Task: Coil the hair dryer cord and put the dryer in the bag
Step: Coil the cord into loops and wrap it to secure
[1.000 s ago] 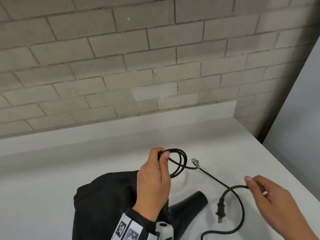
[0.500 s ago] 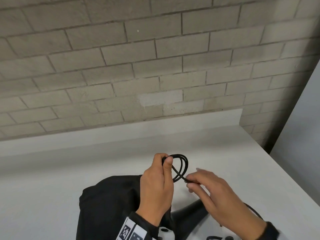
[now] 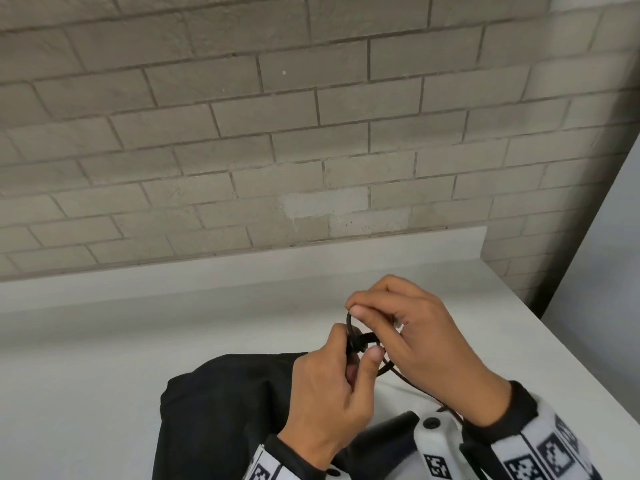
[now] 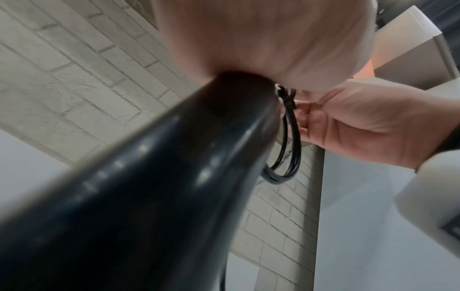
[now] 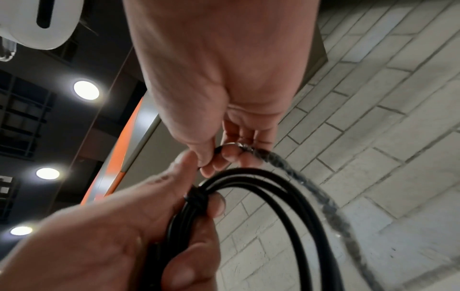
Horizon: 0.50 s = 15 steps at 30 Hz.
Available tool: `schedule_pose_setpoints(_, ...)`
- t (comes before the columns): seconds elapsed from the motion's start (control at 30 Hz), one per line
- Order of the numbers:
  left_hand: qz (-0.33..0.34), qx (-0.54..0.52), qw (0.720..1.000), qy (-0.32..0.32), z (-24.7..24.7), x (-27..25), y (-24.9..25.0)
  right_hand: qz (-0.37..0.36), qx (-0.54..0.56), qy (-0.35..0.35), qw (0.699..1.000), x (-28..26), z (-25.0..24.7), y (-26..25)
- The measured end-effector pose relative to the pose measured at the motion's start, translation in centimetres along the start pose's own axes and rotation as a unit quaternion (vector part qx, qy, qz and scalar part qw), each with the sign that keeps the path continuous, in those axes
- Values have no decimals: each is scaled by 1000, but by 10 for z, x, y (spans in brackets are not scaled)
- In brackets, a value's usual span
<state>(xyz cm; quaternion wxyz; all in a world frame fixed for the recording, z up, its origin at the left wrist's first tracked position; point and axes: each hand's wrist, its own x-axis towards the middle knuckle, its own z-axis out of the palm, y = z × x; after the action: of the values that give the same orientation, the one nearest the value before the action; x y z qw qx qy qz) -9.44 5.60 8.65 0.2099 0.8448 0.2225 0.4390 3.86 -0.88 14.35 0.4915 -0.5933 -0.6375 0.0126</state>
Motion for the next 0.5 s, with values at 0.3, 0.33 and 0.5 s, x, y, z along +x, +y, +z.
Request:
schedule_pose_setpoints(0.3,3,12,1000,-6,-1,-3,5,112,114,37,986,-12,6,9)
schedule_pose_setpoints(0.33,3,11,1000,-4,-1,-3,5,120,128,39,984,-15,7,11)
schedule_pose_setpoints(0.5,-9,-15,1000,10,1,-6,2,121,149,-13,981,-32,2,21)
